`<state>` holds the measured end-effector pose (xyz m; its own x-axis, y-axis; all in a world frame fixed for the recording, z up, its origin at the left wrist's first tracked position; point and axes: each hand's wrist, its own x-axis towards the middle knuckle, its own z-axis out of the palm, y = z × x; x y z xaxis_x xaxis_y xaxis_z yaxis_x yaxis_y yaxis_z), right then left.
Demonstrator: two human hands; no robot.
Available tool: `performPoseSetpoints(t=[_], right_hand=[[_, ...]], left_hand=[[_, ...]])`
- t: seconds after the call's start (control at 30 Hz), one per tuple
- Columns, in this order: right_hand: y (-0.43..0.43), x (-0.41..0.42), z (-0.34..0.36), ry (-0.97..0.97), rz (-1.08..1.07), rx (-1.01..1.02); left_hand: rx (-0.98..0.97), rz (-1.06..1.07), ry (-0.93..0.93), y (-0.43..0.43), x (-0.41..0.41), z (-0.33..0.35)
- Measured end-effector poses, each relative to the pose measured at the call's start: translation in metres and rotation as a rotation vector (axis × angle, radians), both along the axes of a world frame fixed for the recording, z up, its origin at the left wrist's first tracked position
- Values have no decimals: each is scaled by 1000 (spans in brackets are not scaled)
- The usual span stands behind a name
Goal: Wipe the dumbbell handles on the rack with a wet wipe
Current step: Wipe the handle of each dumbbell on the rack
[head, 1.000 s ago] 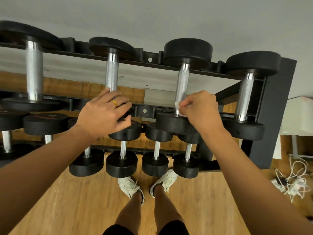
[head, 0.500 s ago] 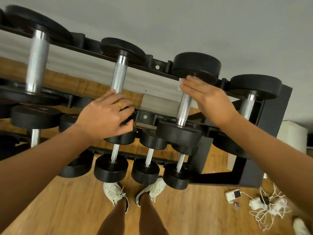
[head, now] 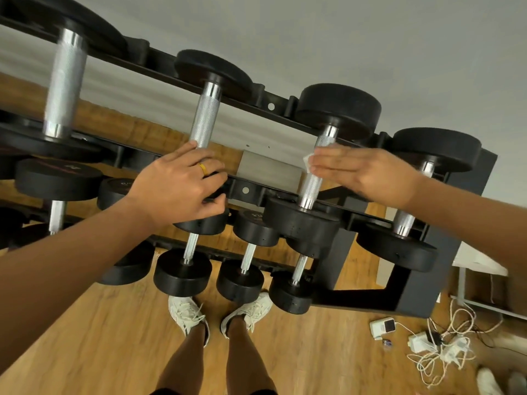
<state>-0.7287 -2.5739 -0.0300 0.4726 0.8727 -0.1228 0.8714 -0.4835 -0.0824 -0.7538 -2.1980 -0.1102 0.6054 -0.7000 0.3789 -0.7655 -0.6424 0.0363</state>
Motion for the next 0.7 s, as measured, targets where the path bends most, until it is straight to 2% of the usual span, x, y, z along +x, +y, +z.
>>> performPoseSetpoints(t=[0.13,0.2,0.4,0.53,0.7], right_hand=[[11,-34,-13,101,166,-33],[8,-22,-10,125,220,-39],[3,0,-4,19,-4,3],[12,-30,-17,137,95,-28],[7,-2,-1,182,30,-47]], left_hand=[[-1,-10,0,0,0,1],[-1,-10,3,0,0,0],[-1,-12,-3,-1,0,-2],[-17,-14,-23,0,0,-2],[-6,-17,-10,0,1,-3]])
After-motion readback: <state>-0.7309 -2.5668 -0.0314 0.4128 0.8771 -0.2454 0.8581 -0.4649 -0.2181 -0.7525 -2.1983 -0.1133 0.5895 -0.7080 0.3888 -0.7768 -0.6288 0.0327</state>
